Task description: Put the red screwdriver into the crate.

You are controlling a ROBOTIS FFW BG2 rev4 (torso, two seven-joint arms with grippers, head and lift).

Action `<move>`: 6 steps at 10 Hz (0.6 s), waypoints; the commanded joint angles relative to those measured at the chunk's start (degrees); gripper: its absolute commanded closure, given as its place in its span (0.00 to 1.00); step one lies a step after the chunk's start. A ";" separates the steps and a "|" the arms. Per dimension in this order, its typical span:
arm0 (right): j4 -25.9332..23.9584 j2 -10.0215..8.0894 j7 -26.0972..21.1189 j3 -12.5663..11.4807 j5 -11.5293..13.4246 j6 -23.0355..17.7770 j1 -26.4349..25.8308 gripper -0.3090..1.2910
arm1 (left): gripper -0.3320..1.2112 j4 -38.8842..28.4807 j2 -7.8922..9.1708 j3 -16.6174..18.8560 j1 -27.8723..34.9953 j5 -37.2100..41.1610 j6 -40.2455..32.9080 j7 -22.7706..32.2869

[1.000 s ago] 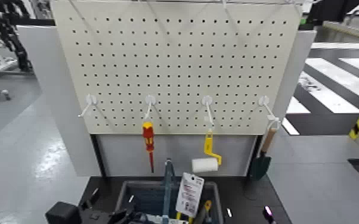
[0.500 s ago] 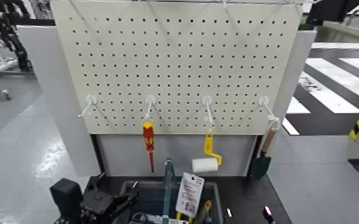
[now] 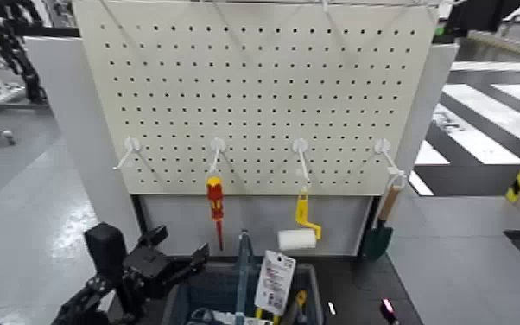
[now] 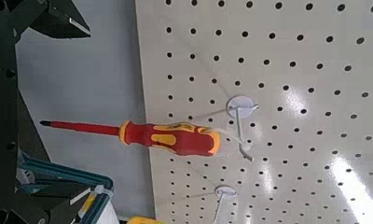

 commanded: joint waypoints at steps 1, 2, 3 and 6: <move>0.10 0.03 0.00 0.00 0.00 -0.01 -0.01 0.29 | 0.30 1.64 0.88 -0.62 -3.83 0.17 2.16 -2.65; 0.10 0.03 0.00 0.09 0.00 -0.09 -0.01 0.29 | 0.30 2.52 1.14 -0.88 -5.59 0.08 3.30 -4.41; 0.10 0.03 0.00 0.09 0.00 -0.09 -0.01 0.29 | 0.30 3.48 1.41 -1.41 -7.26 0.08 4.36 -6.17; 0.18 0.12 0.00 0.18 -0.09 -0.27 -0.10 0.29 | 0.30 5.59 1.58 -2.02 -10.60 0.08 5.15 -9.51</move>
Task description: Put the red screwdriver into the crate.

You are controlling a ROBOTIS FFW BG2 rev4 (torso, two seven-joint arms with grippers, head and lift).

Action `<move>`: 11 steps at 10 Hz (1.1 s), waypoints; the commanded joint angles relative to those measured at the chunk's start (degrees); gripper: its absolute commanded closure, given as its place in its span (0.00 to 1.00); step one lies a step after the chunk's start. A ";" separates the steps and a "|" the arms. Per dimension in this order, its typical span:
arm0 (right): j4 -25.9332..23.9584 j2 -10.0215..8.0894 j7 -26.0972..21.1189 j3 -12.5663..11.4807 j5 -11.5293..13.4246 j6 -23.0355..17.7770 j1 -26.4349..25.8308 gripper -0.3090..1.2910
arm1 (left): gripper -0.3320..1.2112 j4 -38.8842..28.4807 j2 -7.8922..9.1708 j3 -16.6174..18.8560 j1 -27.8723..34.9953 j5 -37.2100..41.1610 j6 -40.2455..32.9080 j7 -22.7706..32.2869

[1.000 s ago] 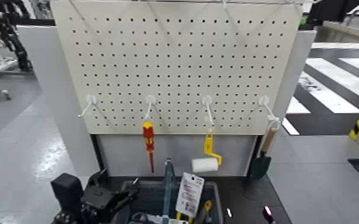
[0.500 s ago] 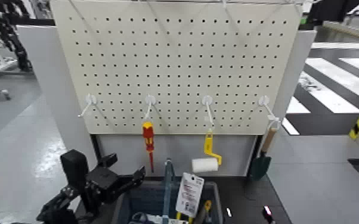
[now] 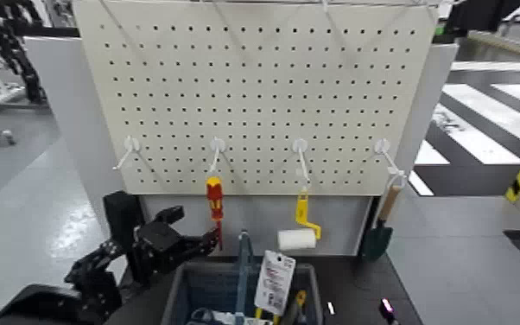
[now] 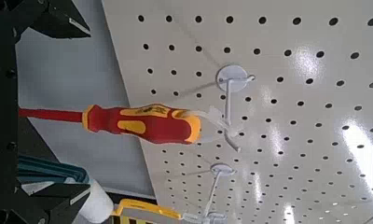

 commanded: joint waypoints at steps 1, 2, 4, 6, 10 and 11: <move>0.01 0.08 0.00 0.00 0.00 -0.18 0.00 0.29 | 0.30 1.99 0.43 -0.68 -2.96 0.00 0.49 -2.27; 0.10 0.08 0.00 0.09 0.00 -0.18 -0.09 0.29 | 0.30 3.22 0.87 -1.38 -4.45 0.08 0.49 -3.68; 0.10 0.08 0.00 0.18 -0.09 -0.27 -0.18 0.29 | 0.30 5.24 1.14 -2.87 -6.83 0.70 0.49 -5.26; 0.10 0.17 0.00 0.18 -0.09 -0.36 -0.18 0.29 | 0.30 7.35 1.22 -3.84 -8.58 1.23 0.14 -6.58; 0.27 0.26 0.00 0.27 -0.18 -0.44 -0.26 0.29 | 0.31 9.19 1.05 -4.72 -10.34 1.58 -0.21 -7.98; 0.27 0.17 0.00 0.36 -0.18 -0.44 -0.35 0.29 | 0.43 9.46 0.96 -4.81 -10.52 1.58 -0.21 -8.07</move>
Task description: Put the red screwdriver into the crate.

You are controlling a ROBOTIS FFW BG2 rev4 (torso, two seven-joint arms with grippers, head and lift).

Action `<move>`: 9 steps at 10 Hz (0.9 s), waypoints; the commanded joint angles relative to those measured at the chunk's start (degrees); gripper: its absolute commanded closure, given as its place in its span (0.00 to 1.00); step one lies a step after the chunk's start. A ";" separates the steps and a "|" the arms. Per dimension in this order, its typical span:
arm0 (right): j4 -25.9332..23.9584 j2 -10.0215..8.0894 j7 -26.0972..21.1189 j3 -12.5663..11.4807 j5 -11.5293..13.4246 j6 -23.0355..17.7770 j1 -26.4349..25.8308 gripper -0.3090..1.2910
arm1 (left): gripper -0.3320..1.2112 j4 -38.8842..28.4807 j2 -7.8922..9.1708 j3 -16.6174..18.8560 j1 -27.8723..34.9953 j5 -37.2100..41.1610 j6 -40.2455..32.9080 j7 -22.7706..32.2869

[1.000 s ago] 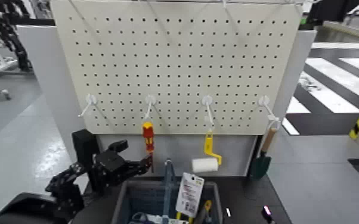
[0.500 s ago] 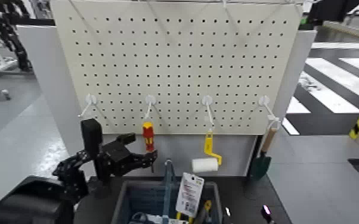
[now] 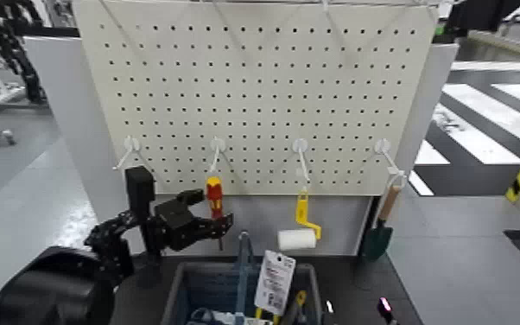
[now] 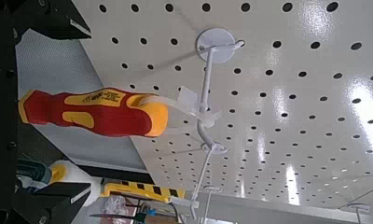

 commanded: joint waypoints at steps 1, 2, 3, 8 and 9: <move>0.00 -0.02 0.00 0.08 0.00 0.00 -0.08 0.29 | 0.68 0.41 -0.18 -0.19 -0.38 0.13 0.00 -0.18; 0.00 -0.02 0.00 0.08 0.00 -0.09 -0.08 0.29 | 0.84 0.24 -0.18 -0.36 -0.38 0.05 0.26 -0.01; 0.09 -0.02 0.00 -0.01 0.00 -0.18 -0.08 0.29 | 0.87 -0.03 -0.18 -0.45 -0.38 -0.04 0.61 -0.01; 0.44 -0.19 0.00 0.16 -0.26 -0.53 -0.34 0.29 | 0.97 -0.20 -0.18 -0.36 -0.12 0.22 0.18 -0.01; 0.53 -0.19 0.00 0.16 -0.26 -0.53 -0.34 0.29 | 0.97 -0.29 -0.26 -0.36 -0.03 0.31 0.18 0.08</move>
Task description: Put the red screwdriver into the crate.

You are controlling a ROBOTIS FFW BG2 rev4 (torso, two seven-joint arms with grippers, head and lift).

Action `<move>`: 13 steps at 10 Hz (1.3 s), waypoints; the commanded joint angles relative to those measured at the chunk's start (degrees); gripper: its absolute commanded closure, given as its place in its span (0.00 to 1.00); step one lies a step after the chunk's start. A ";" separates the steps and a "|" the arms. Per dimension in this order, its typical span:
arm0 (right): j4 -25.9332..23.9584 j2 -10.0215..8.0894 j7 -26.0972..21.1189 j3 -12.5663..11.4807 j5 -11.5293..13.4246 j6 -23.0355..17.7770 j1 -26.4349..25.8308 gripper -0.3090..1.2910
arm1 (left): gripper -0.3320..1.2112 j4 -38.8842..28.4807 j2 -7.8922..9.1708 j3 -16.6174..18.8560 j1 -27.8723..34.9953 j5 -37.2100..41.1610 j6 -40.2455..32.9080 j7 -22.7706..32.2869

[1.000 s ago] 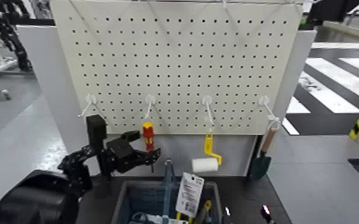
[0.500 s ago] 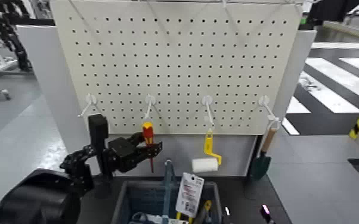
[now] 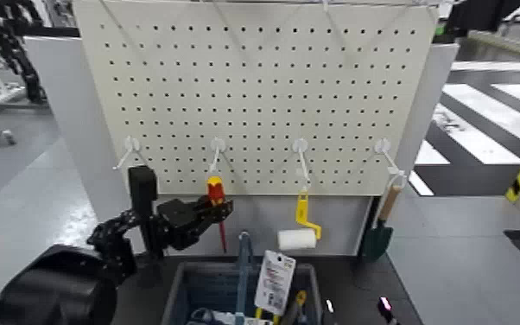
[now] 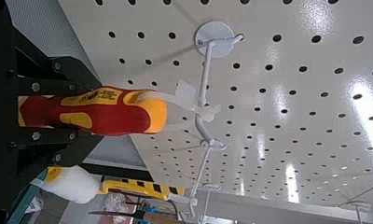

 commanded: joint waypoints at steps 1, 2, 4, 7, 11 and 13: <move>0.15 -0.07 0.00 0.06 -0.13 -0.11 -0.07 0.29 | 0.97 -0.62 -0.17 0.28 0.61 0.17 -0.15 0.06; 0.24 -0.07 0.00 0.06 -0.13 -0.11 -0.07 0.29 | 0.97 -1.67 -0.35 0.63 1.23 0.17 -0.06 0.06; 0.24 -0.07 0.00 0.06 -0.22 -0.11 -0.15 0.29 | 0.97 -5.01 -0.97 2.22 3.42 0.43 1.34 0.15; 0.24 -0.07 0.00 0.06 -0.22 0.07 -0.15 0.29 | 0.97 -10.90 -1.76 4.50 6.67 0.34 4.60 0.77; 0.24 -0.07 -0.09 0.06 -0.22 0.33 -0.15 0.29 | 0.97 -18.54 -3.16 8.72 11.86 -0.01 10.57 1.64; 0.15 -0.07 -0.09 -0.03 -0.22 0.33 -0.15 0.29 | 0.97 -20.30 -3.87 9.95 14.50 1.13 12.42 2.08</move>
